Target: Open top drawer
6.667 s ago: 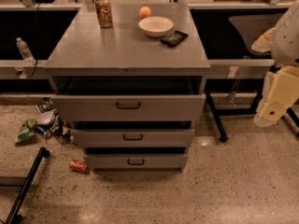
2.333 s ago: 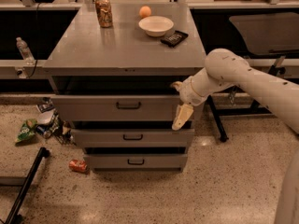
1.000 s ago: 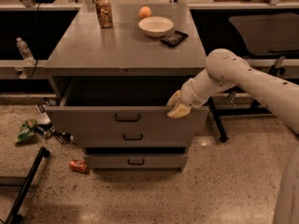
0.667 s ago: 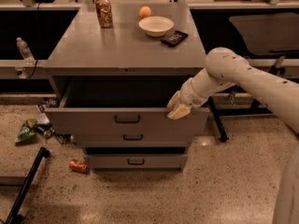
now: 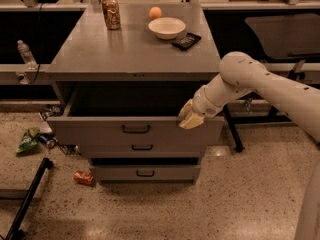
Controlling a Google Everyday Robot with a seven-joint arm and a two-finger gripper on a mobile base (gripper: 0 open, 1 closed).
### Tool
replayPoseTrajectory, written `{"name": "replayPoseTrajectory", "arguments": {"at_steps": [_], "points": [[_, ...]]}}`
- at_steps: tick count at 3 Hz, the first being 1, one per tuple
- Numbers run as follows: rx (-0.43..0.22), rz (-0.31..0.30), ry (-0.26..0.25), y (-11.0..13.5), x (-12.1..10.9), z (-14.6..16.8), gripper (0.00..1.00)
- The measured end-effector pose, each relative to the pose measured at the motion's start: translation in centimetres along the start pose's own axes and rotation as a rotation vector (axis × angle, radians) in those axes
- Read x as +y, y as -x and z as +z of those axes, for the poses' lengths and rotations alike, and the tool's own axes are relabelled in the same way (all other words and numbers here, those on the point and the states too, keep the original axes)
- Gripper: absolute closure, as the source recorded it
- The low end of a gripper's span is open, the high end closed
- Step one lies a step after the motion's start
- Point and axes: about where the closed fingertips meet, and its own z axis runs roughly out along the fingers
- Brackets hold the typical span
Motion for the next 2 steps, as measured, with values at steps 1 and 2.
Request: {"name": "replayPoseTrajectory", "arguments": {"at_steps": [1,2], "points": [[0.0,0.005,0.006,0.1,0.3,0.0,0.2],[0.002,0.049,0.055,0.0,2.9,0.5,0.0]]}}
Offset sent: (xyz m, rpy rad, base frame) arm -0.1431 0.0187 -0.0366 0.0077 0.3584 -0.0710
